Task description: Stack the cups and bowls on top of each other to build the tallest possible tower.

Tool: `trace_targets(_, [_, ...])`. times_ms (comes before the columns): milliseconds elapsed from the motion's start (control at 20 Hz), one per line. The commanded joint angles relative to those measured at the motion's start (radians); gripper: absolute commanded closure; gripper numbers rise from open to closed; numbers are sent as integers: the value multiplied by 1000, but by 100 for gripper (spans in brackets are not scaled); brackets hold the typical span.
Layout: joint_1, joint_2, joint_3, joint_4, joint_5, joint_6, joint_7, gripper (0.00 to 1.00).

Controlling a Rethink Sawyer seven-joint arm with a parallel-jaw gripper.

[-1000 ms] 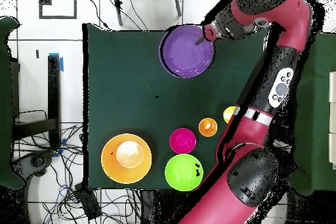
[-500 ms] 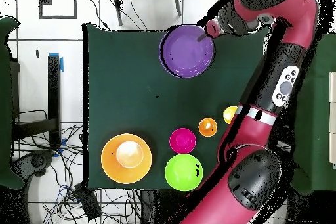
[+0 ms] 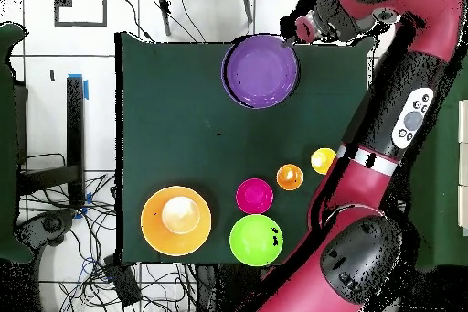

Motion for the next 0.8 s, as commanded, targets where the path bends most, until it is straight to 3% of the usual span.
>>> trace_targets(50, [16,-39,-81,31,9,54,-46,0])
trace_targets(100, [17,-43,-82,31,14,61,-35,0])
trace_targets(250, [-25,-69,-145,133,118,18,46,0])
trace_targets(400, [-29,-80,-182,160,141,-18,42,0])
trace_targets(600, [-59,-110,-239,253,202,-80,91,0])
trace_targets(650, [-84,-131,-264,336,240,-129,130,0])
trace_targets(800, [-94,-148,-290,378,264,-169,146,0])
